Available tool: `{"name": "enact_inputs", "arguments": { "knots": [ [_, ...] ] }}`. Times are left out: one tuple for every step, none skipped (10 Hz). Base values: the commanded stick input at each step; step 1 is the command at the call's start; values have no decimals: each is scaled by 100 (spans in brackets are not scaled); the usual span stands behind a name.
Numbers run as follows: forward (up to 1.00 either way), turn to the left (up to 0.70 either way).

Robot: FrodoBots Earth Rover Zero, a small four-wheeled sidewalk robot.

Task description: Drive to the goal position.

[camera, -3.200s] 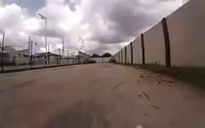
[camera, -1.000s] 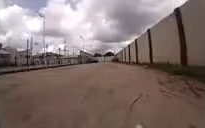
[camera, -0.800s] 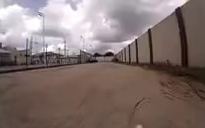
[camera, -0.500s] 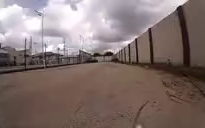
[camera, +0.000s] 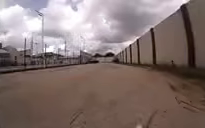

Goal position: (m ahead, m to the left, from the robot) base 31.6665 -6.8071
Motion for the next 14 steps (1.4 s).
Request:
{"name": "enact_inputs", "arguments": {
  "knots": [
    [50, -1],
    [50, -1],
    [50, -1],
    [50, -1],
    [50, -1],
    [50, -1],
    [50, -1],
    [50, -1],
    [50, -1],
    [50, -1],
    [50, -1],
    [50, -18],
    [50, -43],
    [50, -51]
  ]
}}
